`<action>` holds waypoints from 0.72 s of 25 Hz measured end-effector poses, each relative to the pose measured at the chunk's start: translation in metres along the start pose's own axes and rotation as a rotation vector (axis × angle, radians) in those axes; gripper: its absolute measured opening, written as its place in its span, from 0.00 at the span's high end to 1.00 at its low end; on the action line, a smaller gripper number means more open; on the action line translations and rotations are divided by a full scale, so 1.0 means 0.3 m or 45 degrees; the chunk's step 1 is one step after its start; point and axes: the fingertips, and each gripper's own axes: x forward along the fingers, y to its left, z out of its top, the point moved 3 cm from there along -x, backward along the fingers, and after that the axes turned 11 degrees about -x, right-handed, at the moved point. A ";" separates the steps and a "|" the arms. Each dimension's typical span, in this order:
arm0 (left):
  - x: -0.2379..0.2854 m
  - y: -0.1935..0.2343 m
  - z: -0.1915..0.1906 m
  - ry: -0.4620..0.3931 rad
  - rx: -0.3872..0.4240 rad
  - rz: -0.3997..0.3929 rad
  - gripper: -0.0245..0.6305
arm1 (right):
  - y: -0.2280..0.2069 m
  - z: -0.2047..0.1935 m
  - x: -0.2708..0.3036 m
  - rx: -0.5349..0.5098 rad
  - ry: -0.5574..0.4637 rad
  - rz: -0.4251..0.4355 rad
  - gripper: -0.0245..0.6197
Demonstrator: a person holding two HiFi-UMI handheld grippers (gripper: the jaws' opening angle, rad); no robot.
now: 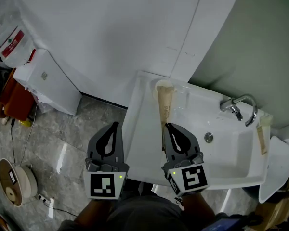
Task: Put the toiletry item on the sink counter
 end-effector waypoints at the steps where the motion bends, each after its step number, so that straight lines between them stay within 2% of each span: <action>1: 0.008 0.005 -0.006 0.005 -0.004 0.000 0.95 | -0.001 -0.008 0.008 0.003 0.004 0.000 0.94; 18: 0.122 0.085 -0.141 0.118 -0.061 -0.009 0.95 | 0.015 -0.169 0.124 0.065 0.144 0.018 0.94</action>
